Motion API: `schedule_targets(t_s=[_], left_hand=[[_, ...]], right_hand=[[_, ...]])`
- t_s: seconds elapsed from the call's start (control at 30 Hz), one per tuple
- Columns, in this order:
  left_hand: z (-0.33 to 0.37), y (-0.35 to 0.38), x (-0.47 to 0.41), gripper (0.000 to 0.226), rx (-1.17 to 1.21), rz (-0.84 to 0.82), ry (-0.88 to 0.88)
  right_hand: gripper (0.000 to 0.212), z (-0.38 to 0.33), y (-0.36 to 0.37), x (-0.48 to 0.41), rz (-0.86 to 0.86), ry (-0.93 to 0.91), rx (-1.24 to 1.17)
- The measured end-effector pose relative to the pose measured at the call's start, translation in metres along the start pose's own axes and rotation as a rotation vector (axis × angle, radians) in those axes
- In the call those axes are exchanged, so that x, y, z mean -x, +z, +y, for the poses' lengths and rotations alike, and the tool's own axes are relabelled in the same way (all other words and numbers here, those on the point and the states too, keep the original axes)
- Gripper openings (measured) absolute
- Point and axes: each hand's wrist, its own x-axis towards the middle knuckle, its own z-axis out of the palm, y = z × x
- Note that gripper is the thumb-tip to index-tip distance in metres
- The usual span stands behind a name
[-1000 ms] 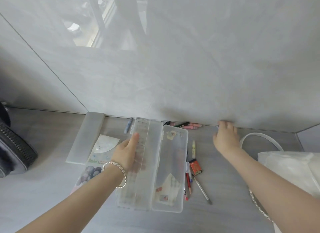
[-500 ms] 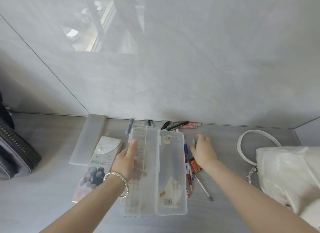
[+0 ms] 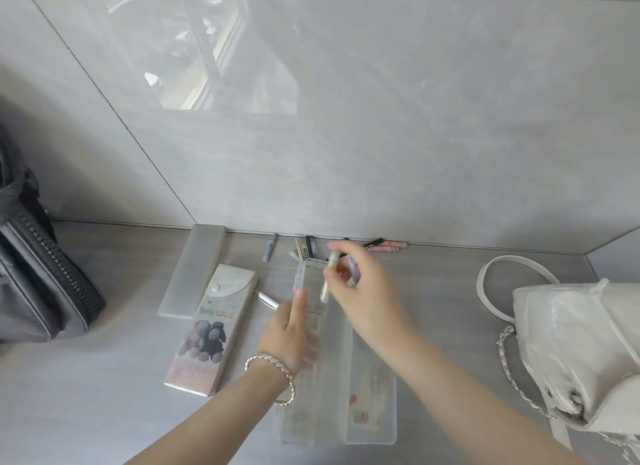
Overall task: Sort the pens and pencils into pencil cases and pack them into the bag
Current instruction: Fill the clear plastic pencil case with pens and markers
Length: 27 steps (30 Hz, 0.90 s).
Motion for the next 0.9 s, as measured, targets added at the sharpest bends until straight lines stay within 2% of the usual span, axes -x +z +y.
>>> schedule_targets(t_s=[0.07,0.17,0.2,0.27,0.37,0.43,0.5,0.6,0.7,0.77,0.83,0.9], left_hand=[[0.002,0.003,0.005,0.052,0.0,-0.019,0.038],[-0.001,0.004,0.012,0.075,-0.003,-0.062,0.07],[-0.004,0.004,0.013,0.081,-0.011,-0.069,0.067],[-0.006,0.005,0.013,0.087,-0.024,-0.074,0.066],[-0.003,0.005,0.017,0.086,-0.037,-0.078,0.075],[0.0,0.008,0.02,0.078,-0.03,-0.088,0.094],[0.002,0.01,0.022,0.072,-0.028,-0.109,0.113],[0.004,0.011,0.023,0.055,-0.016,-0.125,0.114],[0.002,0.011,0.021,0.08,-0.054,-0.133,0.129],[0.0,0.011,0.018,0.081,-0.074,-0.133,0.131],[-0.001,0.01,0.013,0.07,-0.109,-0.141,0.114],[-0.002,0.008,0.006,0.063,-0.161,-0.139,0.107]], right_hand=[[0.031,0.005,0.007,0.008,-0.016,-0.049,0.209],[0.038,0.014,0.005,0.011,0.007,-0.076,0.434],[0.034,0.014,0.003,0.012,0.027,-0.088,0.414],[0.02,0.01,-0.001,0.013,0.089,-0.04,0.197],[0.033,-0.002,0.0,0.014,0.163,0.026,-0.234],[0.032,-0.003,0.006,0.016,0.16,-0.035,-0.254],[0.024,0.001,0.014,0.02,0.138,-0.134,-0.085],[0.041,0.018,0.016,0.018,0.125,-0.269,0.158],[0.037,0.026,0.008,0.011,0.148,-0.245,0.44],[0.037,0.028,0.005,0.009,0.164,-0.283,0.646],[0.036,0.026,-0.004,0.005,-0.003,-0.254,0.607],[0.033,0.021,-0.02,-0.005,-0.258,-0.067,0.357]])
